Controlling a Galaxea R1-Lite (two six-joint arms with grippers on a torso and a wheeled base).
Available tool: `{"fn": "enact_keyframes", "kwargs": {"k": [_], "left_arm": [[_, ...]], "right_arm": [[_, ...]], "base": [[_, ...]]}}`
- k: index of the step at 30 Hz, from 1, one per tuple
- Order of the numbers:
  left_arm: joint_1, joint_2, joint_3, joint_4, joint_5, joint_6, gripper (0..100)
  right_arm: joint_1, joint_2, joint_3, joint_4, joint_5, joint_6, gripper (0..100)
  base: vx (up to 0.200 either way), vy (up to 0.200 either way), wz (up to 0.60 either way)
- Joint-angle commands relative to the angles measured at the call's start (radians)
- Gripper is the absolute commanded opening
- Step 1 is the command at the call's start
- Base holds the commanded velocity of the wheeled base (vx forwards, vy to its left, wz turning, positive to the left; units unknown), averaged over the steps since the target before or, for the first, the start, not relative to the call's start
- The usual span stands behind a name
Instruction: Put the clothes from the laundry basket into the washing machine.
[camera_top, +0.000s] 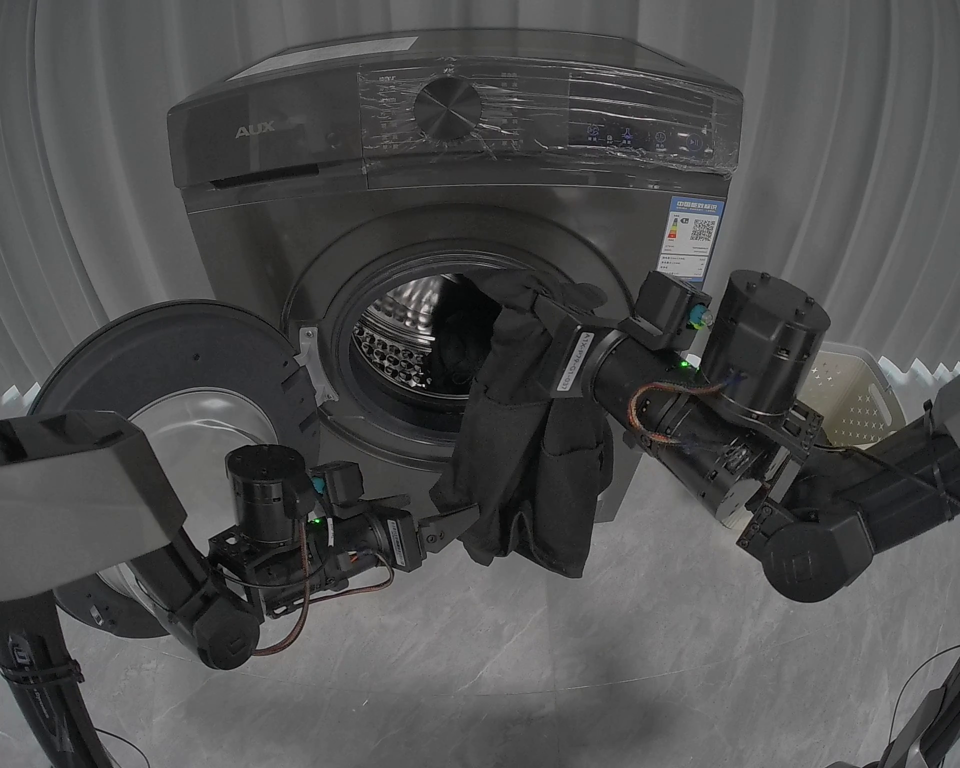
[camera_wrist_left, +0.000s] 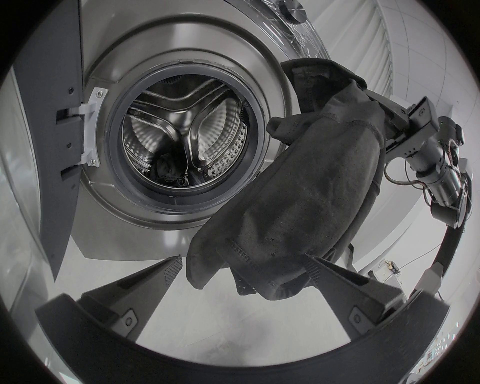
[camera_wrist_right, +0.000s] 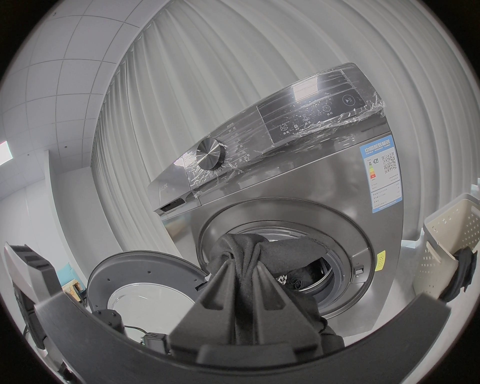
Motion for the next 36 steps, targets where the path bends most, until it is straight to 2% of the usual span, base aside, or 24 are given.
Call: {"fn": "enact_keyframes", "kwargs": {"k": [1, 5, 10, 17, 20, 21, 24, 29, 36], "left_arm": [[-0.001, 0.087, -0.037, -0.035, 0.0, -0.021, 100], [-0.001, 0.123, -0.054, -0.072, -0.002, -0.024, 100], [-0.001, 0.185, -0.116, -0.168, -0.019, -0.092, 100], [-0.003, 0.215, -0.157, -0.237, -0.019, -0.144, 100], [-0.004, 0.219, -0.165, -0.245, -0.017, -0.152, 100], [-0.004, 0.222, -0.165, -0.247, -0.019, -0.158, 0], [-0.009, 0.224, -0.165, -0.251, -0.017, -0.162, 0], [-0.029, 0.218, -0.16, -0.299, -0.017, -0.198, 0], [-0.037, 0.127, -0.07, -0.299, -0.014, -0.193, 0]], "right_arm": [[0.005, 0.0, -0.002, -0.001, 0.0, 0.0, 0], [0.007, 0.0, 0.0, -0.001, 0.0, 0.0, 0], [0.016, 0.0, 0.001, -0.001, -0.003, 0.0, 0], [0.027, 0.003, 0.004, -0.015, -0.006, 0.0, 0], [0.028, 0.007, 0.006, -0.016, -0.007, 0.0, 0], [0.028, 0.007, 0.006, -0.016, -0.007, 0.0, 0], [0.028, 0.007, 0.004, -0.016, -0.007, 0.0, 0], [0.028, 0.01, 0.006, -0.016, -0.009, 0.011, 0], [0.022, 0.01, 0.007, -0.016, -0.009, 0.012, 0]], "base": [[0.0, 0.0, 0.0], [0.0, 0.0, 0.0], [0.0, 0.0, 0.0], [0.0, 0.0, 0.0], [0.0, 0.0, 0.0], [0.0, 0.0, 0.0], [0.0, 0.0, 0.0], [0.0, 0.0, 0.0], [0.0, 0.0, 0.0]]}}
